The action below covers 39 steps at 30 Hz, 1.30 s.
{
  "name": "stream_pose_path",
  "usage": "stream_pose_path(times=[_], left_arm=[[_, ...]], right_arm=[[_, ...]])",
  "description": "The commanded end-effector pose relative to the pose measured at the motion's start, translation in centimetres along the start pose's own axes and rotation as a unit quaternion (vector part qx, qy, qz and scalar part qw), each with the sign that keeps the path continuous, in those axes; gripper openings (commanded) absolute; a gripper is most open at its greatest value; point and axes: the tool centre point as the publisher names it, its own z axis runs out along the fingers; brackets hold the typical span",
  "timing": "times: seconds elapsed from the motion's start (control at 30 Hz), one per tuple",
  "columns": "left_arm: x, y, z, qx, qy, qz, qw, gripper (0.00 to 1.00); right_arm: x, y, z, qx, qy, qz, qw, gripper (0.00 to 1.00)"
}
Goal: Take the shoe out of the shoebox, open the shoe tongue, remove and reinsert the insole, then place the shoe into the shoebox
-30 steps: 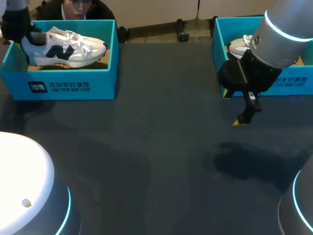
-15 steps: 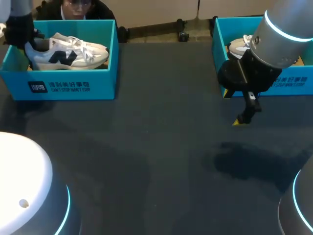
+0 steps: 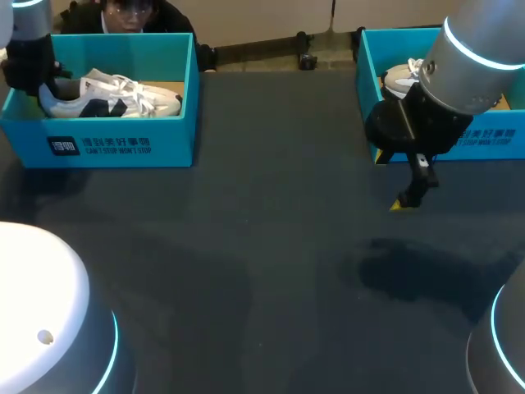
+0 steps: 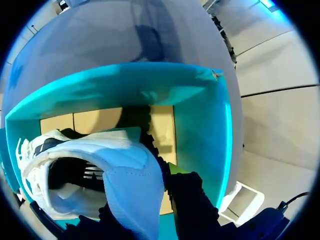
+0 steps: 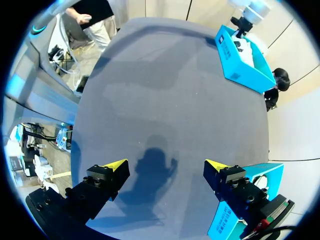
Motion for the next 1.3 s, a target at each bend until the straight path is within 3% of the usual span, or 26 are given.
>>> stream_pose_path(times=[0.03,1.3], left_arm=[[0.0,-0.9,0.2,-0.005,0.0,0.002,1.0,0.0],[-0.2,-2.6,5.0,0.035,0.01,-0.005,0.999,0.0]], right_arm=[[-0.1,0.1,0.2,0.001,0.0,0.0,1.0,1.0],[-0.1,0.1,0.2,0.001,0.0,0.0,1.0,1.0]])
